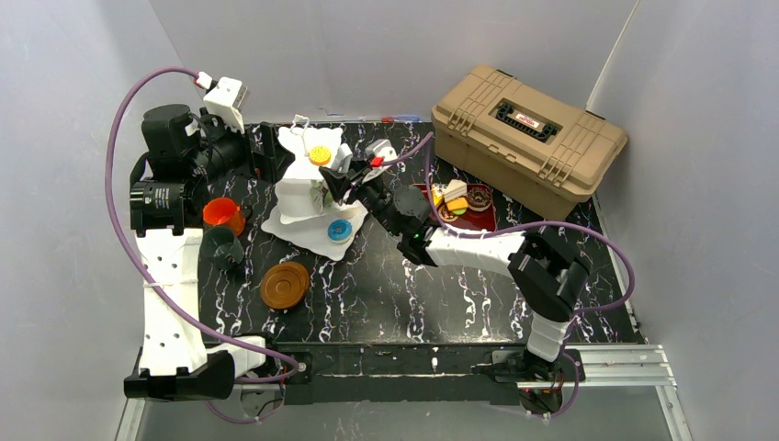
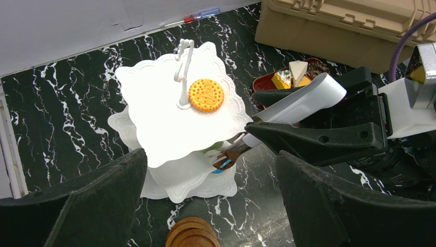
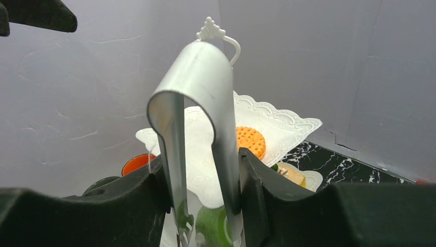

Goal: Serve the afternoon tea
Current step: Place the desert on the desert table.

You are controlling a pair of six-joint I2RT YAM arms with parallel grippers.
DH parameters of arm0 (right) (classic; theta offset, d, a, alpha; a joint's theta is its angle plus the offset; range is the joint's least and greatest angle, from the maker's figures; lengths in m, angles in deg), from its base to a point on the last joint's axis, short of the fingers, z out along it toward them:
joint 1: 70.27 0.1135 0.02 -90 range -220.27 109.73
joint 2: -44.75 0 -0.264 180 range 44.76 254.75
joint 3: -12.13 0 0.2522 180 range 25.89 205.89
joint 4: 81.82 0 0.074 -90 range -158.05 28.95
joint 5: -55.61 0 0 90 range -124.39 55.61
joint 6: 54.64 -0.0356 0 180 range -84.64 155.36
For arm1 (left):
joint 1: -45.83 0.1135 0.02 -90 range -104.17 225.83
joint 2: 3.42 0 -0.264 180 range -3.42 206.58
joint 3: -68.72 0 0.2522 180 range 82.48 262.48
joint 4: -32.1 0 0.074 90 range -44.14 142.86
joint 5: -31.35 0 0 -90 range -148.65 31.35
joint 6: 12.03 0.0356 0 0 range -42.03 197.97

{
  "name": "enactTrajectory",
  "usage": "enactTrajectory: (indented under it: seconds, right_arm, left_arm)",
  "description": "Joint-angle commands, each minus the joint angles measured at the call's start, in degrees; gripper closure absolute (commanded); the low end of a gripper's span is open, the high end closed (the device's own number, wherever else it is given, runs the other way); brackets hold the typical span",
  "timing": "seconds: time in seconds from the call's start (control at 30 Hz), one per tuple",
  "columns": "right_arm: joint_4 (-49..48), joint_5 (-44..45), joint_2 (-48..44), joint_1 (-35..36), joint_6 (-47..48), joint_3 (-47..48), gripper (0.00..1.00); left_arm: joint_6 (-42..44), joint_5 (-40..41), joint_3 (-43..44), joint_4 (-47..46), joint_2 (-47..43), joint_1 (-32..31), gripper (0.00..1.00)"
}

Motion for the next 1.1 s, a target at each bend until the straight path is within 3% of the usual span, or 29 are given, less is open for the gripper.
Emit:
enactTrajectory:
  seconds: [0.0, 0.47, 0.8, 1.07]
  right_arm:
    - [-3.1, -0.5, 0.0, 0.2, 0.2, 3.4, 0.48]
    - [-3.4, -0.5, -6.8, 0.2, 0.2, -1.6, 0.49]
    - [1.0, 5.1, -20.6, 0.0, 0.8, -17.8, 0.5]
    - [6.0, 6.6, -27.4, -8.8, 0.6, -25.6, 0.51]
  left_arm:
    - [-0.1, -1.0, 1.0, -0.2, -1.5, 0.3, 0.06]
    - [-0.2, -1.1, 0.7, -0.2, -1.6, 0.3, 0.06]
    - [-0.5, -1.6, 0.4, -0.3, -1.7, 0.3, 0.06]
    - [-0.6, -1.9, 0.4, -0.3, -1.7, 0.3, 0.06]
